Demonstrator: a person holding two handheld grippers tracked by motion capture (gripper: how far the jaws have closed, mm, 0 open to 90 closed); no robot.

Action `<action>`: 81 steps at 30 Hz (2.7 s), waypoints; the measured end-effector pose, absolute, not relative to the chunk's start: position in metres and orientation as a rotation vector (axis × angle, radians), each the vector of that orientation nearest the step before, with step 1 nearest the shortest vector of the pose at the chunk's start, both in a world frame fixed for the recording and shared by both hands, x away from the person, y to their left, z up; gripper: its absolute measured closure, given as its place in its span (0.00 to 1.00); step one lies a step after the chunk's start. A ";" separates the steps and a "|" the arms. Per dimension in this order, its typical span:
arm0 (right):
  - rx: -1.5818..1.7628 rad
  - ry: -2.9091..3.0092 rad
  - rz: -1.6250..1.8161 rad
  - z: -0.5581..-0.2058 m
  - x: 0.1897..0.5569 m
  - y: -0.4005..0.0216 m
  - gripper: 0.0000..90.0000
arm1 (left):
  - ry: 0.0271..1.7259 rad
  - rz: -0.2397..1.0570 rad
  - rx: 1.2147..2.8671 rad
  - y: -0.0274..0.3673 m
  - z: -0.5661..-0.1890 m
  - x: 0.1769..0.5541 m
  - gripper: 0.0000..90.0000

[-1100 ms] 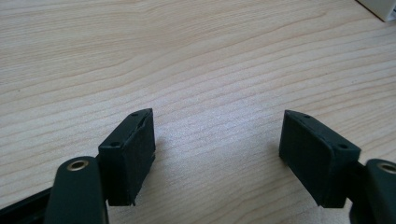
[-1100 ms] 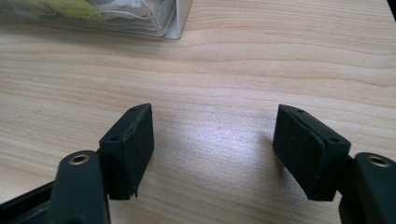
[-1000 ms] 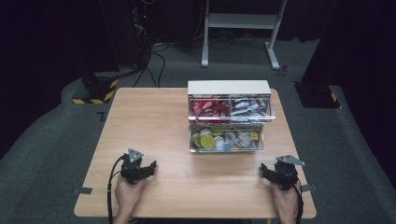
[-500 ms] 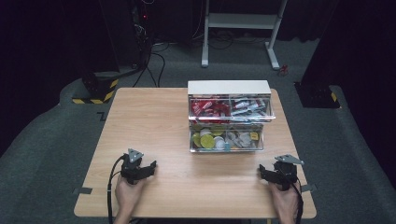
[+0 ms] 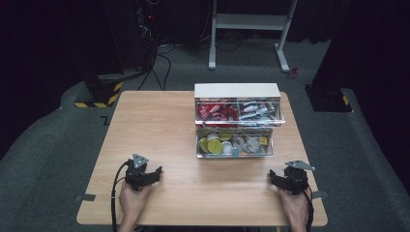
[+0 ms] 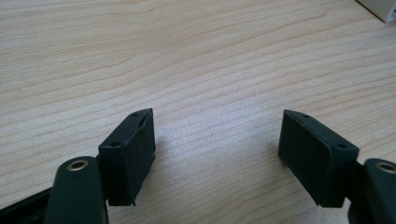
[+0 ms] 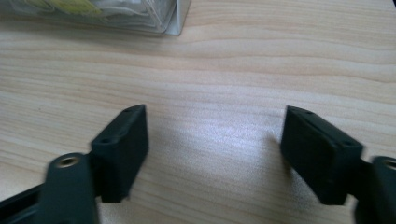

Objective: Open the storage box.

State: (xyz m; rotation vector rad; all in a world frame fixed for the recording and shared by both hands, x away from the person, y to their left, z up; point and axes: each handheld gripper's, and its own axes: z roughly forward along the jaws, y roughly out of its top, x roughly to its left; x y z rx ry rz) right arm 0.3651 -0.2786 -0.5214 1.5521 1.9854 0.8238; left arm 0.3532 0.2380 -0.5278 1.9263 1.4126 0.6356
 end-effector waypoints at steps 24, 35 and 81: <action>1.490 1.954 0.960 -0.513 0.351 -0.267 0.51 | 1.410 0.633 1.929 0.237 -0.528 0.353 0.30; 1.460 1.957 1.044 -0.495 0.343 -0.267 0.54 | 1.405 0.635 1.931 0.237 -0.528 0.353 0.30; 1.275 1.975 1.258 -0.425 0.344 -0.251 0.55 | 1.403 0.633 1.932 0.237 -0.528 0.353 0.29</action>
